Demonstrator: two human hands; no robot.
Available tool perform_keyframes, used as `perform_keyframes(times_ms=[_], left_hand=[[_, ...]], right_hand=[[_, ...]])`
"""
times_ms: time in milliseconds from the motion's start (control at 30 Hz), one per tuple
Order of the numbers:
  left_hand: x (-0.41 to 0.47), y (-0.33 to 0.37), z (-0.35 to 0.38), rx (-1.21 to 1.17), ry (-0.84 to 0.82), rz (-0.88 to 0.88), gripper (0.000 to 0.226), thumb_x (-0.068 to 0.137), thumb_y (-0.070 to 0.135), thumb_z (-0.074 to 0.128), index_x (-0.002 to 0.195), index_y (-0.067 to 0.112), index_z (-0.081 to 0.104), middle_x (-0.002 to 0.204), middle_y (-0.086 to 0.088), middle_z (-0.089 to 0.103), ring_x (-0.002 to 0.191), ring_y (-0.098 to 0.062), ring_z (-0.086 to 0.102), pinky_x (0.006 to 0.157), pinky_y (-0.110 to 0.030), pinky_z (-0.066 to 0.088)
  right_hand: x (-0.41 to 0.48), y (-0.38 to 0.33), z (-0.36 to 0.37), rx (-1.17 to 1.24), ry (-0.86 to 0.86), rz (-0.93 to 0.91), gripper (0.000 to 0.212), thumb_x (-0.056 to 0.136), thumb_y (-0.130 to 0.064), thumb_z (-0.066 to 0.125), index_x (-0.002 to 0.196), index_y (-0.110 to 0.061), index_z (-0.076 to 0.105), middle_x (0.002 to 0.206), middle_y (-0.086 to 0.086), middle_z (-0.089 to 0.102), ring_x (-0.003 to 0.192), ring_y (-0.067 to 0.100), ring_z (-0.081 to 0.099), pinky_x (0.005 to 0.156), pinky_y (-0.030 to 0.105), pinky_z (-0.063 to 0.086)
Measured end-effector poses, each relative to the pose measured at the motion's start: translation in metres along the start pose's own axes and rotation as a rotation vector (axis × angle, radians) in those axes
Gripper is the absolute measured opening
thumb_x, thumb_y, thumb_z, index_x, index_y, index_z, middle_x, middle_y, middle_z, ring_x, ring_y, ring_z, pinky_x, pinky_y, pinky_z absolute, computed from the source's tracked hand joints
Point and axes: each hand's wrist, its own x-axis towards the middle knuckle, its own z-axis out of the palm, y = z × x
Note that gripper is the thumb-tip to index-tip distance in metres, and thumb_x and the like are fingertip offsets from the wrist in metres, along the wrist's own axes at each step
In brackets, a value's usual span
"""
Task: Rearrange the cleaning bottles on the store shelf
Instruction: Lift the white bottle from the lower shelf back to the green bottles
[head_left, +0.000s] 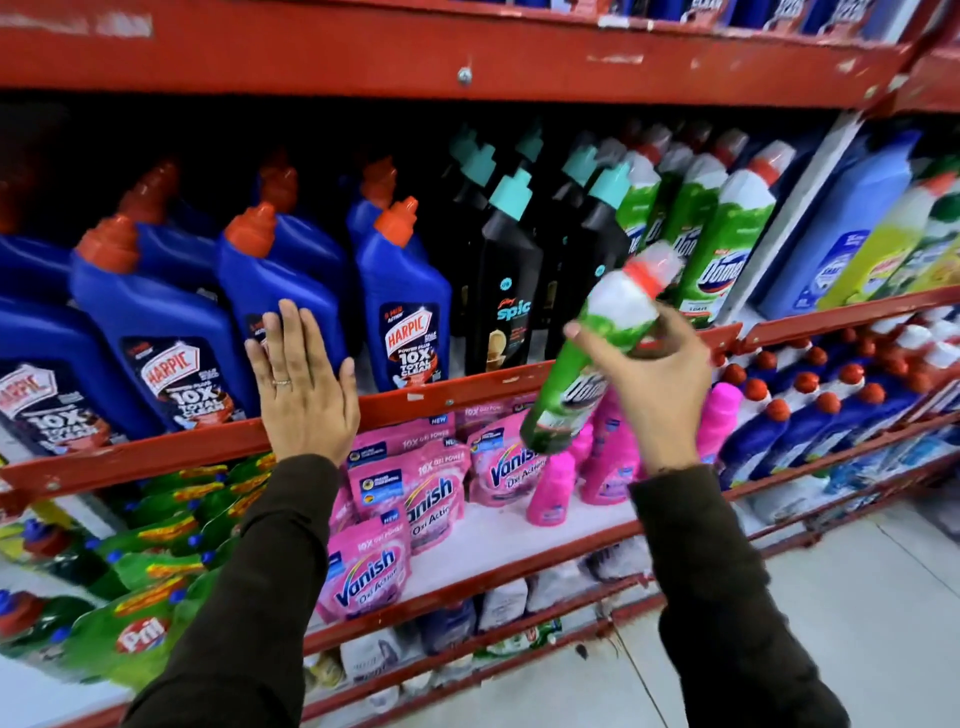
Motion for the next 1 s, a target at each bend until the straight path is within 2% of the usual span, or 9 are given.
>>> perform_keyframes(times_ms=[133, 200, 400, 467, 533, 600, 700, 867, 1000], left_hand=[[0.000, -0.001, 0.000, -0.013, 0.013, 0.019, 0.072, 0.109, 0.028, 0.038, 0.161, 0.000, -0.005, 0.163, -0.026, 0.013, 0.157, -0.023, -0.015, 0.128, -0.044, -0.008], [0.000, -0.001, 0.000, -0.012, 0.016, 0.028, 0.072, 0.110, 0.028, 0.036, 0.161, 0.002, -0.007, 0.170, -0.015, -0.007, 0.157, -0.023, -0.015, 0.128, -0.044, -0.008], [-0.001, -0.002, 0.001, -0.020, 0.013, 0.037, 0.071, 0.109, 0.030, 0.034, 0.162, 0.003, -0.007, 0.169, -0.005, -0.019, 0.157, -0.023, -0.015, 0.129, -0.044, -0.007], [0.000, -0.002, 0.001, -0.026, 0.012, 0.034, 0.072, 0.109, 0.029, 0.035, 0.162, 0.003, -0.007, 0.169, -0.006, -0.019, 0.157, -0.023, -0.014, 0.129, -0.045, -0.006], [0.000, -0.002, 0.001, -0.033, 0.006, 0.033, 0.073, 0.108, 0.029, 0.036, 0.162, 0.002, -0.006, 0.169, -0.006, -0.018, 0.158, -0.023, -0.014, 0.129, -0.045, -0.006], [0.000, -0.002, 0.001, -0.039, 0.011, 0.037, 0.074, 0.107, 0.029, 0.037, 0.162, 0.003, -0.005, 0.170, -0.007, -0.017, 0.158, -0.024, -0.013, 0.129, -0.045, -0.006], [-0.001, -0.002, 0.002, -0.046, 0.008, 0.040, 0.074, 0.107, 0.028, 0.038, 0.162, 0.002, -0.004, 0.170, -0.007, -0.016, 0.158, -0.024, -0.012, 0.129, -0.046, -0.005], [-0.001, -0.002, 0.003, -0.037, -0.007, 0.029, 0.074, 0.107, 0.029, 0.036, 0.162, 0.003, -0.005, 0.170, -0.008, -0.015, 0.158, -0.025, -0.011, 0.129, -0.046, -0.003], [-0.002, -0.003, 0.004, -0.023, -0.018, 0.030, 0.074, 0.107, 0.030, 0.036, 0.162, 0.002, -0.004, 0.170, -0.010, -0.014, 0.158, -0.026, -0.010, 0.129, -0.046, -0.003]], right_hand=[[0.054, -0.031, -0.026, -0.102, 0.240, -0.141, 0.087, 0.056, -0.072, 0.091, 0.123, -0.019, 0.074, 0.098, -0.012, 0.076, 0.079, -0.004, 0.066, 0.075, 0.018, 0.054], [0.075, -0.035, -0.031, -0.172, 0.301, -0.166, 0.091, 0.056, -0.077, 0.087, 0.126, -0.021, 0.072, 0.096, -0.013, 0.071, 0.081, 0.004, 0.063, 0.079, 0.024, 0.051], [0.109, -0.021, -0.024, -0.174, 0.253, -0.203, 0.086, 0.062, -0.061, 0.091, 0.131, -0.018, 0.062, 0.107, -0.008, 0.069, 0.093, -0.006, 0.056, 0.076, -0.002, 0.037], [0.115, -0.013, -0.018, -0.166, 0.225, -0.229, 0.084, 0.062, -0.059, 0.092, 0.124, -0.017, 0.054, 0.101, -0.010, 0.064, 0.090, 0.005, 0.062, 0.070, 0.004, 0.040], [0.121, -0.004, -0.013, -0.216, 0.175, -0.260, 0.079, 0.066, -0.058, 0.091, 0.119, -0.017, 0.049, 0.096, -0.006, 0.063, 0.090, 0.022, 0.066, 0.074, 0.027, 0.048], [0.124, 0.004, -0.009, -0.267, 0.139, -0.285, 0.074, 0.071, -0.059, 0.087, 0.119, -0.020, 0.047, 0.086, -0.002, 0.061, 0.076, 0.025, 0.060, 0.067, 0.037, 0.046], [0.128, 0.009, -0.005, -0.365, 0.159, -0.270, 0.072, 0.076, -0.064, 0.081, 0.125, -0.024, 0.047, 0.083, -0.003, 0.057, 0.069, 0.023, 0.054, 0.066, 0.031, 0.037], [0.130, 0.020, -0.005, -0.366, 0.097, -0.226, 0.072, 0.087, -0.060, 0.075, 0.145, -0.031, 0.043, 0.074, -0.017, 0.047, 0.066, 0.015, 0.057, 0.075, 0.029, 0.040], [0.125, 0.029, -0.004, -0.347, 0.045, -0.256, 0.078, 0.096, -0.050, 0.070, 0.161, -0.035, 0.028, 0.088, 0.016, 0.066, 0.072, 0.026, 0.060, 0.070, 0.034, 0.045]])
